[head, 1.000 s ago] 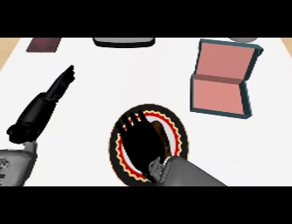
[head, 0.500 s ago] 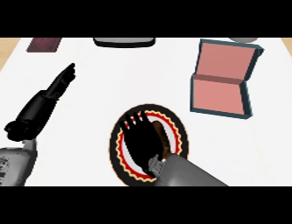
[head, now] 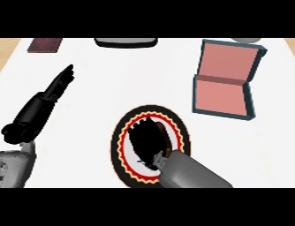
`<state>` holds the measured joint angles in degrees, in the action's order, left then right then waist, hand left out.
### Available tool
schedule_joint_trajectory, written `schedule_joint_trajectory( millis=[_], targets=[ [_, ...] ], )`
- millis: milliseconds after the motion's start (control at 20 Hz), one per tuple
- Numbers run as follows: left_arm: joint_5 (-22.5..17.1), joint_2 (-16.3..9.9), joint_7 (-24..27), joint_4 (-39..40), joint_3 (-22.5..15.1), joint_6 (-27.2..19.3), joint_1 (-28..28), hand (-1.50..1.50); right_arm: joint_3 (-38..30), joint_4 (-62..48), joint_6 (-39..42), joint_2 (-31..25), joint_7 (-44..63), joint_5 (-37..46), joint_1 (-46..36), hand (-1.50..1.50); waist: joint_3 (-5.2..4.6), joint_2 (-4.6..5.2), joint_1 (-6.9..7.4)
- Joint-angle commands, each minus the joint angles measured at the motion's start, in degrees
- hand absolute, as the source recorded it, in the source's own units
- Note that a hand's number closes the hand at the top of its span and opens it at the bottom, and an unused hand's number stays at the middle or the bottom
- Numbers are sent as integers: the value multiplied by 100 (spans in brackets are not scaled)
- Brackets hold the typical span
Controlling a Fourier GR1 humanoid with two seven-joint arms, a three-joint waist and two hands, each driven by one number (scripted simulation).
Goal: Pick the tomato from the plate and place it in the cardboard box
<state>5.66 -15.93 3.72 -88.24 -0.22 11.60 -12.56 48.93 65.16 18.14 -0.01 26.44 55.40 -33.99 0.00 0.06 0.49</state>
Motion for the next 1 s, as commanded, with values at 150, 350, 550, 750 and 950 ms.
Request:
schedule_joint_trajectory(
  millis=[150, 350, 550, 750, 950],
  targets=[
    [-75, -38, 116, -184, 120, 181, 123, 0, -170, -801, -857, 1, -1234, 333, -519, 150, 1, 6, 22],
    [-81, -126, -182, -12, 244, 303, -287, 0, 166, -697, -1467, 0, -1112, 474, -398, 150, 1, 5, 19],
    [-95, -54, -208, -37, 312, 290, -194, 0, 264, -330, -1533, -26, -1667, 753, 53, 150, 0, -4, -41],
    [80, 79, -126, -223, 99, 149, 197, 0, 696, 778, -1442, -519, -2855, 64, 746, 150, 4, -22, -57],
    [131, 116, 72, 33, 144, 116, -75, 0, 504, 1699, -1600, -1041, -3607, -179, 892, 150, 1, -13, -102]
  ],
)
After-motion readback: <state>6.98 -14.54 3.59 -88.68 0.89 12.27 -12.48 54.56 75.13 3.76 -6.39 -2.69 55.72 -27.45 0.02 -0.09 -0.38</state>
